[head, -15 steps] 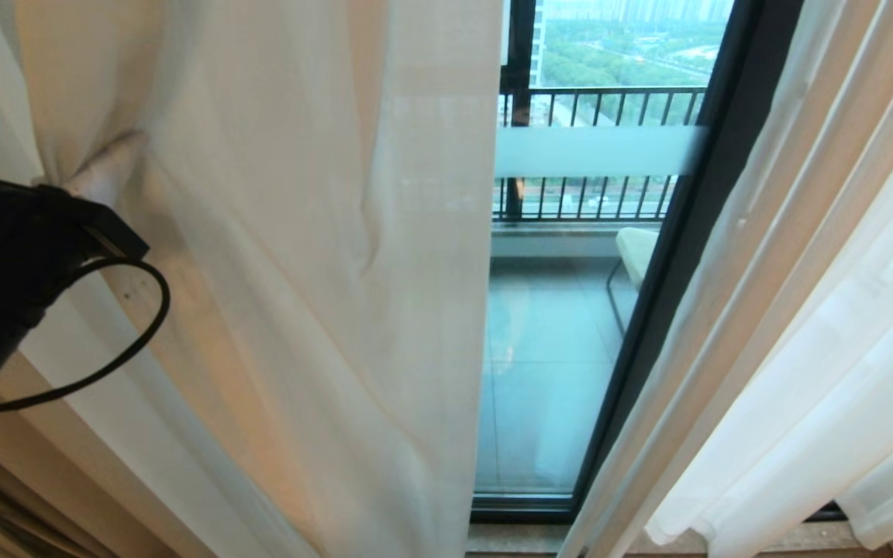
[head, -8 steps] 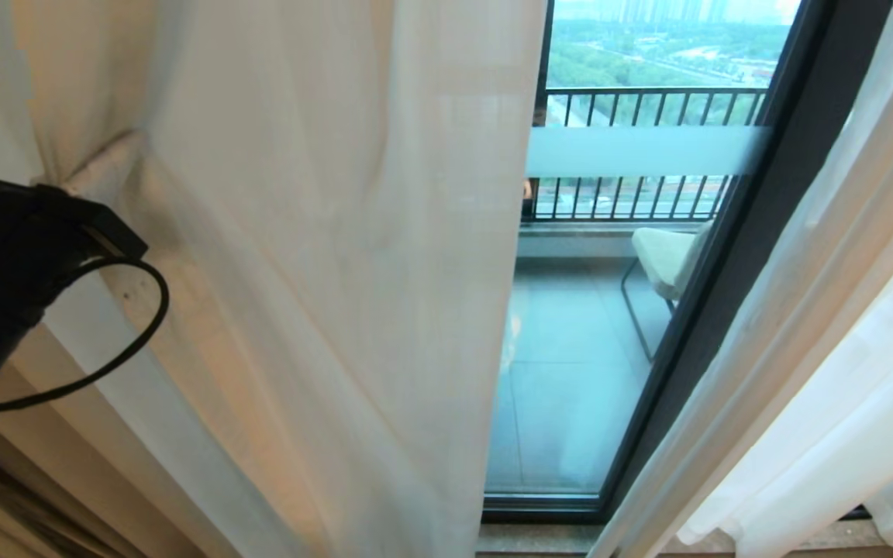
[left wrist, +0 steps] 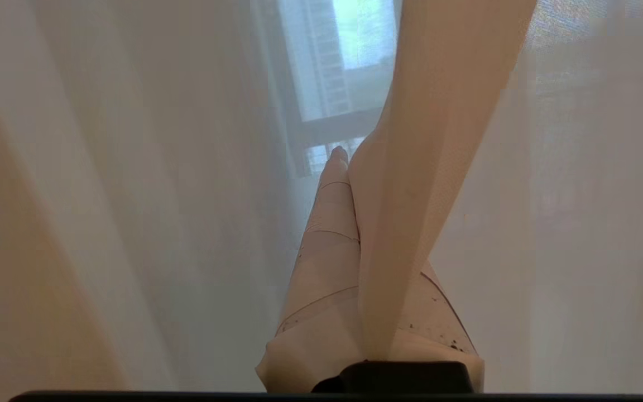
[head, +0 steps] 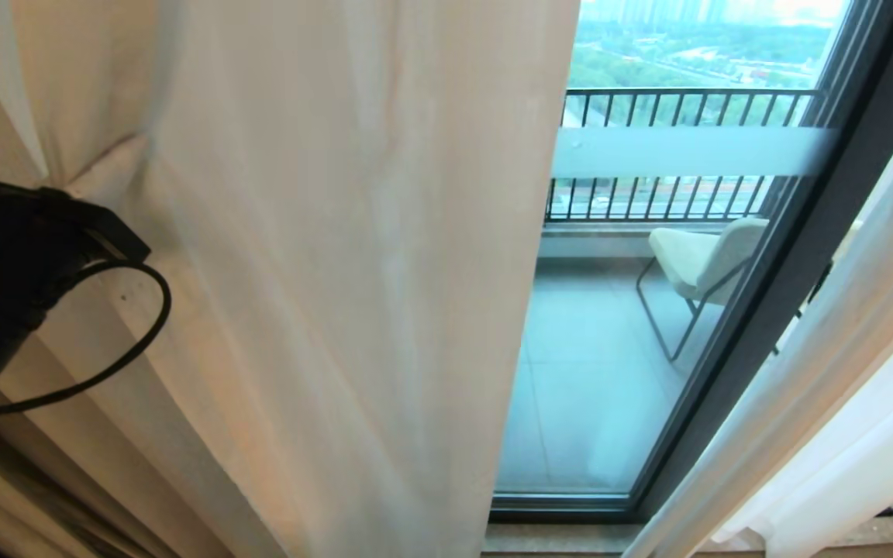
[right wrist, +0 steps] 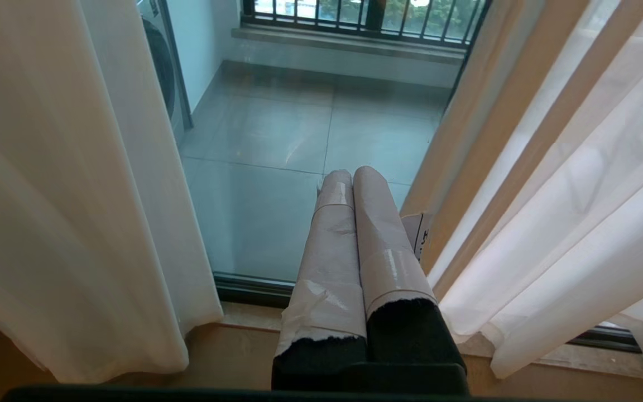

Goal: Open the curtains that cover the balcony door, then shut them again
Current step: Pull the inner curtains open on both sides

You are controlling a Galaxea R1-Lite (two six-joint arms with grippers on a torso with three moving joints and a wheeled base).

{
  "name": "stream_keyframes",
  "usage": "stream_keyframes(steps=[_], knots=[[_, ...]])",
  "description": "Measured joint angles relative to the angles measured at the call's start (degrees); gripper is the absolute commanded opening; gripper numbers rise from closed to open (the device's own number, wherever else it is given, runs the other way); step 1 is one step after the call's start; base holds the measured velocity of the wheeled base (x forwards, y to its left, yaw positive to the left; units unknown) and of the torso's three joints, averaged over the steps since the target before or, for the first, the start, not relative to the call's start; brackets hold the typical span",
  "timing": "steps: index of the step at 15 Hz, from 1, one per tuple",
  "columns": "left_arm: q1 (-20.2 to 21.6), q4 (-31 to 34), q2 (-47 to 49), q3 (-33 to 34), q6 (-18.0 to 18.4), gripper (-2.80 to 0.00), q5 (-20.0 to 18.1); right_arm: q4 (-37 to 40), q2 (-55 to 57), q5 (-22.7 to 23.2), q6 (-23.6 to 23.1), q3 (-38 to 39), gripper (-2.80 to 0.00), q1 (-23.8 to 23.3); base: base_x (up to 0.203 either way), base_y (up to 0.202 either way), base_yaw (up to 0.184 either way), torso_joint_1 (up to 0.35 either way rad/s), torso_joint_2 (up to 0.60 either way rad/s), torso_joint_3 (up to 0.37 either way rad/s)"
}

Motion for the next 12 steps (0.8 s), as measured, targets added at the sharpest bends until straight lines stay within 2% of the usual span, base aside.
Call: stream_keyframes(steps=[7, 12], knots=[[0.02, -0.23, -0.13, 0.95, 0.00, -2.80, 0.15, -0.01, 0.00, 0.04, 0.02, 0.00, -2.80, 0.00, 0.000, 0.188, 0.000, 0.001, 0.00, 0.005], [-0.12, -0.21, -0.55, 1.52, 0.00, -2.80, -0.05, -0.01, 0.00, 0.02, 0.05, 0.00, -2.80, 0.06, 0.000, 0.017, 0.000, 0.001, 0.00, 0.000]])
